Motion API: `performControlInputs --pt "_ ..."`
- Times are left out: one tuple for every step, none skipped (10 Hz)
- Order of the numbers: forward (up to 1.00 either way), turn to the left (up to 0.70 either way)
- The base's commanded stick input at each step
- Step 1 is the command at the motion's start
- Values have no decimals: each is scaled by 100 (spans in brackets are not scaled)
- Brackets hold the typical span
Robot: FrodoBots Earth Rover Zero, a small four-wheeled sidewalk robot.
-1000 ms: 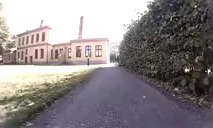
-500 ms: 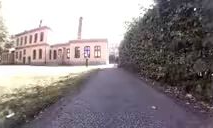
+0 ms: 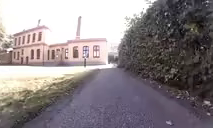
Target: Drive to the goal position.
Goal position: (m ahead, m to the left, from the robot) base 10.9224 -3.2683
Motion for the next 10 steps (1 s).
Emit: performControlInputs --pt "70 0" --pt "70 0" --pt "70 0" --pt "70 0" --pt "70 0" --pt "70 0" --pt "70 0" --pt "70 0" --pt "70 0" --pt "70 0"
